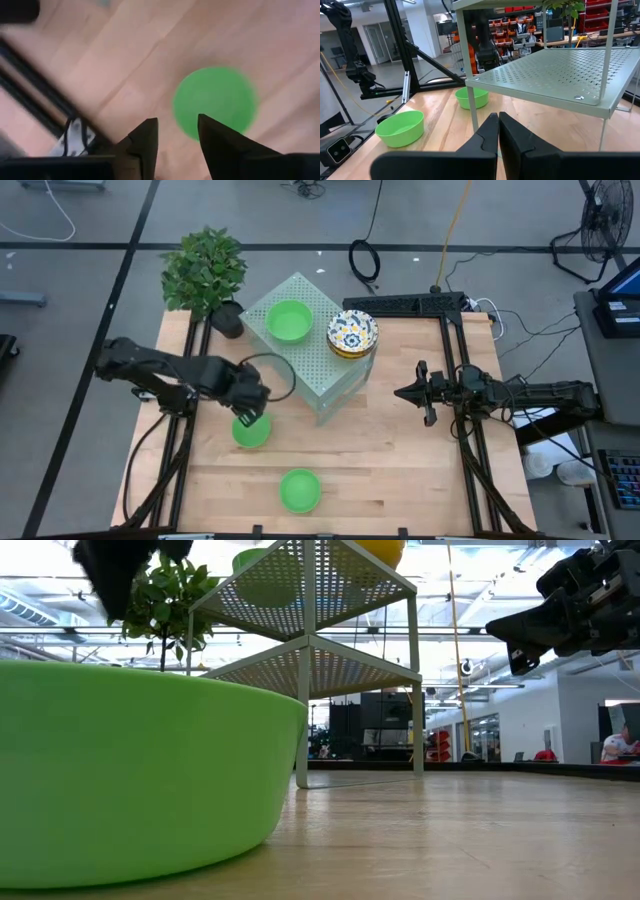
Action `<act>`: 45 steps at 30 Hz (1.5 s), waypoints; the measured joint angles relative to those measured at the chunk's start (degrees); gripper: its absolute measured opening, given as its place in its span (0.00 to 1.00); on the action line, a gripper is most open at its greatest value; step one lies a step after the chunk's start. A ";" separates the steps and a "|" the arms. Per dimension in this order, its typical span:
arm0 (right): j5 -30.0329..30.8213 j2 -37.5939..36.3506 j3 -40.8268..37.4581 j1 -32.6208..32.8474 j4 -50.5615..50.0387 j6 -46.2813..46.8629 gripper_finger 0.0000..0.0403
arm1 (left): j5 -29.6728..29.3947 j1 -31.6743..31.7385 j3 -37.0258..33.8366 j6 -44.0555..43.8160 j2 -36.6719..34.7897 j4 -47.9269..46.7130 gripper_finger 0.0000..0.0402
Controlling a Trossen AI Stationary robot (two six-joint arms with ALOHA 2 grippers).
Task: Pick & Place Mini bowls
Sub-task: Stack the top green bowl on the green bowl on the shelf
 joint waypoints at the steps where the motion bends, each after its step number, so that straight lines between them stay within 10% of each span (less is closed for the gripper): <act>1: 0.00 0.00 0.00 0.02 0.00 0.01 0.00 | 0.14 0.00 -2.53 -0.71 0.00 0.90 0.34; 20: -0.03 0.00 0.00 0.00 -0.04 0.66 0.00 | 2.19 0.11 -25.25 -4.08 -0.02 23.20 0.30; 45: -0.03 0.00 0.00 0.00 -0.39 0.82 0.00 | 4.09 0.11 -29.94 -5.02 -0.02 30.60 0.29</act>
